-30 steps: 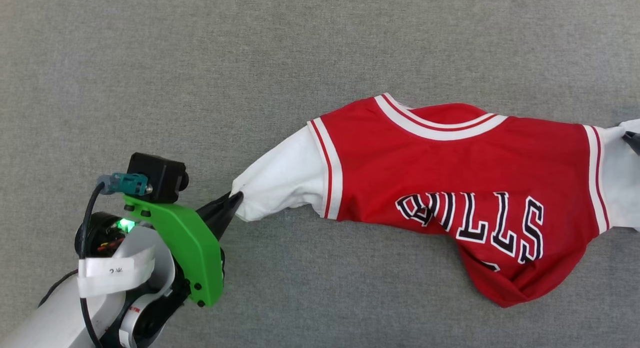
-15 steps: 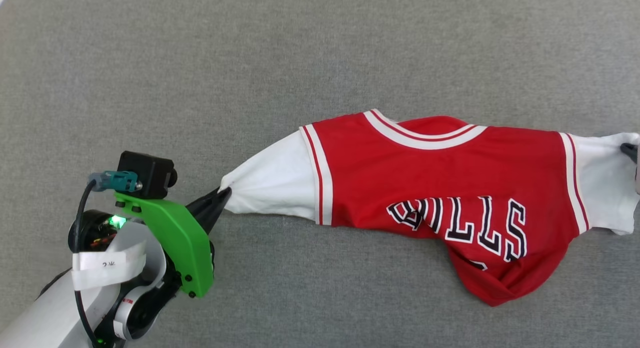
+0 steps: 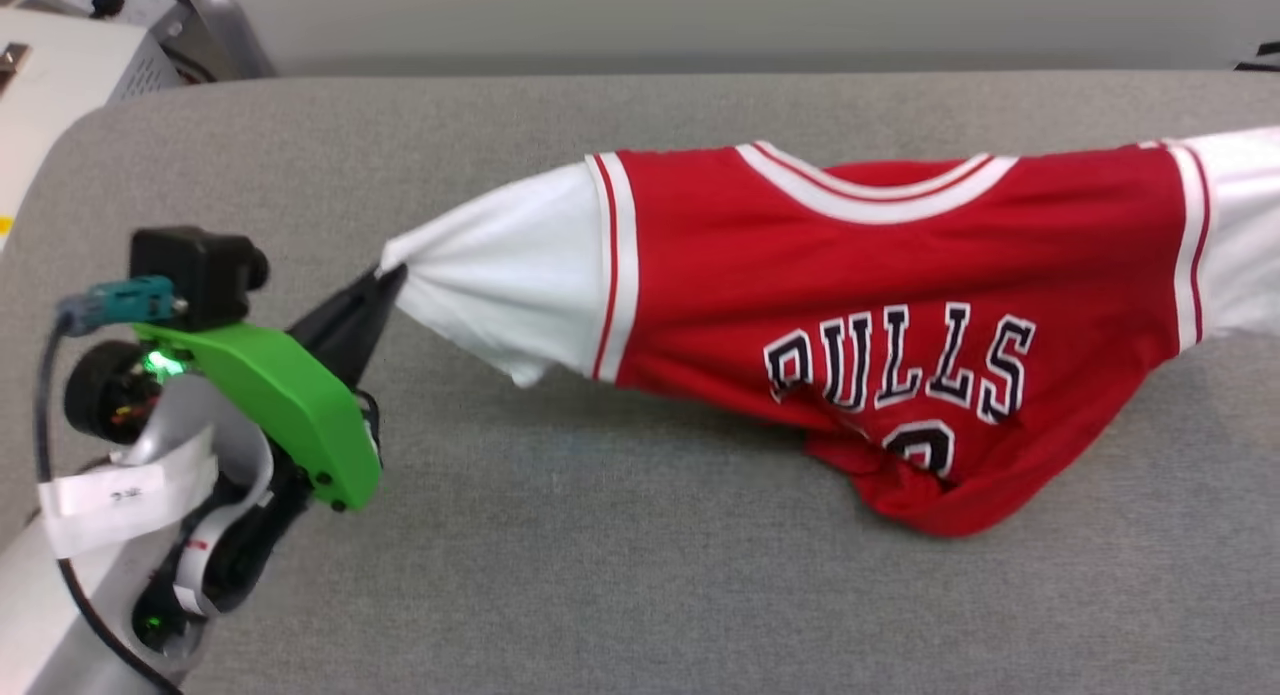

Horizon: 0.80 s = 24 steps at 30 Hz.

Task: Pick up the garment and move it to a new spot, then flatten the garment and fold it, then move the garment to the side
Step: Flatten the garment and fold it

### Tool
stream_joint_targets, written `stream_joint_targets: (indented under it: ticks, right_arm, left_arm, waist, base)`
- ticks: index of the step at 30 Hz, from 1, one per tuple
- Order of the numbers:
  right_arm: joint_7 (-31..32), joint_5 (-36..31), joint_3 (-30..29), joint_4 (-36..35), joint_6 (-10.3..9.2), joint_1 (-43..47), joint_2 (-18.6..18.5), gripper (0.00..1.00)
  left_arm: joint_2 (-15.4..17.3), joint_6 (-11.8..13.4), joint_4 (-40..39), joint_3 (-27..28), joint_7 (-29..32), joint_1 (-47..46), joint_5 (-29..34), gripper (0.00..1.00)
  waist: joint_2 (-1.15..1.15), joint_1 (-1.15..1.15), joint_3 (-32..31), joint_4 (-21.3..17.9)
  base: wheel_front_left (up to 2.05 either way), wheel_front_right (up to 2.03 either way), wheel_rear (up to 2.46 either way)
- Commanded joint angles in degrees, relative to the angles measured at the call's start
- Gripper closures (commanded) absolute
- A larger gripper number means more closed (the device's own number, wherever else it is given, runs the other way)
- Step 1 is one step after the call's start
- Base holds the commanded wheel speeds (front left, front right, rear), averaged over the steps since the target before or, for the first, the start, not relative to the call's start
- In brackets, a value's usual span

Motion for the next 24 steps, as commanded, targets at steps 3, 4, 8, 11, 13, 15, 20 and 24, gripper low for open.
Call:
stream_joint_targets:
  ticks: [3,4,8,11,13,15,20,24]
  right_arm:
    - [-0.5,1.0,-1.8,-3.0,-0.04,-1.0,-1.0,1.0]
    - [-0.4,1.3,-2.1,-3.8,-0.04,-1.0,-1.1,1.0]
    - [-0.3,2.3,-3.8,-7.1,-0.04,-1.3,-0.9,1.0]
    - [0.0,3.2,-5.0,-9.6,-0.04,-2.0,-0.6,1.0]
    - [0.0,3.4,-5.7,-11.0,-0.04,-2.6,-0.4,1.0]
    - [0.1,3.6,-6.4,-12.2,-0.04,-3.4,-0.2,1.0]
    - [-0.2,3.4,-8.6,-14.0,-0.04,-7.4,0.2,1.0]
    - [-1.6,2.0,-10.0,-13.5,-0.04,-12.5,1.4,1.0]
  left_arm:
    - [1.0,1.1,-0.8,2.5,-2.2,-2.0,1.4,1.0]
    - [1.1,1.3,-1.1,3.0,-2.7,-2.2,1.5,1.0]
    - [1.8,2.1,-2.3,4.9,-4.1,-3.2,2.3,1.0]
    - [2.4,2.8,-3.6,6.7,-5.2,-3.9,2.6,1.0]
    - [2.8,3.2,-4.4,8.2,-6.1,-4.6,2.6,1.0]
    - [3.5,3.2,-5.0,9.3,-6.4,-5.3,2.8,1.0]
    - [5.5,2.5,-6.3,11.6,-6.1,-9.3,3.0,1.0]
    - [7.2,0.9,-5.4,13.2,-4.3,-14.4,2.2,1.0]
  waist:
    - [0.0,0.0,-4.0,-1.4]
    - [0.0,0.0,-4.4,-1.5]
    - [0.0,0.0,-5.7,-1.8]
    - [0.0,0.0,-6.0,-2.0]
    - [0.0,0.0,-6.0,-2.2]
    - [0.0,0.0,-5.8,-2.3]
    - [0.0,0.0,-3.4,-2.3]
    - [0.0,0.0,0.5,-2.2]
  base:
    - [0.0,0.0,0.0]
    - [0.0,0.0,0.0]
    - [0.0,0.0,0.0]
    - [0.0,0.0,0.0]
    - [0.0,0.0,0.0]
    - [0.0,0.0,0.0]
    - [0.0,0.0,0.0]
    - [0.0,0.0,0.0]
